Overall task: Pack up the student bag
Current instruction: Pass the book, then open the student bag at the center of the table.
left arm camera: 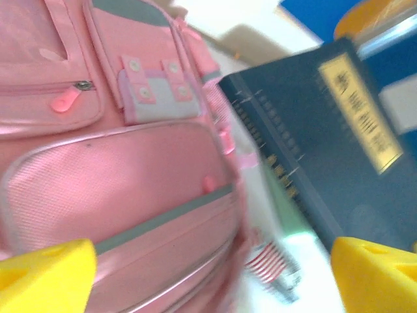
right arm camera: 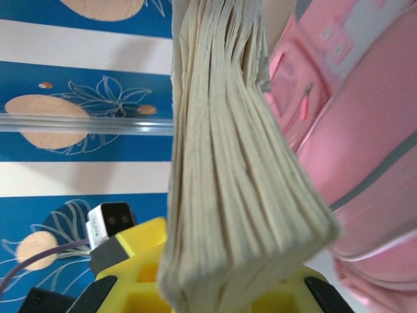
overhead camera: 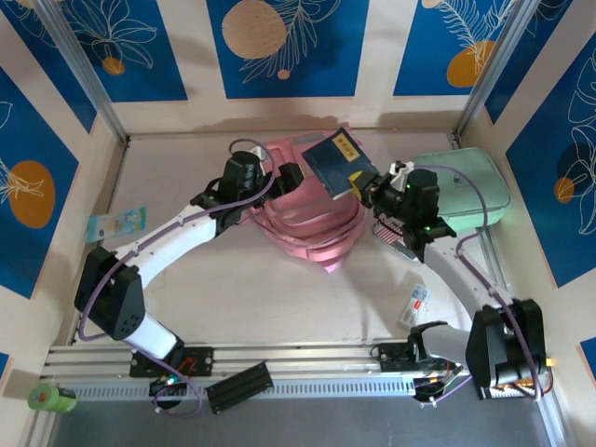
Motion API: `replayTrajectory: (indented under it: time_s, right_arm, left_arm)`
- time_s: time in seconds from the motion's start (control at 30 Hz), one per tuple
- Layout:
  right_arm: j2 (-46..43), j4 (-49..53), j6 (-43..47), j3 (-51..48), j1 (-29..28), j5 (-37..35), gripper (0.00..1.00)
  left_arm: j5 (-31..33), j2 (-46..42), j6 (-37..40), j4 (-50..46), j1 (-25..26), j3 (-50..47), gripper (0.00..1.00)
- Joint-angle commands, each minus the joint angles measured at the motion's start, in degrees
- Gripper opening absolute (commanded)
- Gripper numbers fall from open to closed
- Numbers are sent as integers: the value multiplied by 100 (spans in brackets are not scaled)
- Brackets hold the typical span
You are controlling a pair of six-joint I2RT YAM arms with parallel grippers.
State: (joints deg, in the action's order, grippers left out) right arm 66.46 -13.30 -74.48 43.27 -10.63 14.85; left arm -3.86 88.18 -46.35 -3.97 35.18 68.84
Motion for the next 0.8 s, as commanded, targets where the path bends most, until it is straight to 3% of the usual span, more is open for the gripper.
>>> replayTrajectory:
  time_s: [0.0,0.2,0.47,0.77]
  right_arm:
    - [-382,1157,929,116,215,-431,2]
    - [-775,1964,1364,121,598,-597,3]
    - [-986,2420,1427,51,930,-609,3]
    - [-1089,2556,1408,-11,1075,-619,3]
  left_arm:
    - [227,119,1628,-1165,188,308,100]
    - [473,812,3147,-1752,531,1004,100]
    - [1267,1996,5272,-2675,1258,2087,99]
    - [1513,3154,5668,-3173,1294,3187,87]
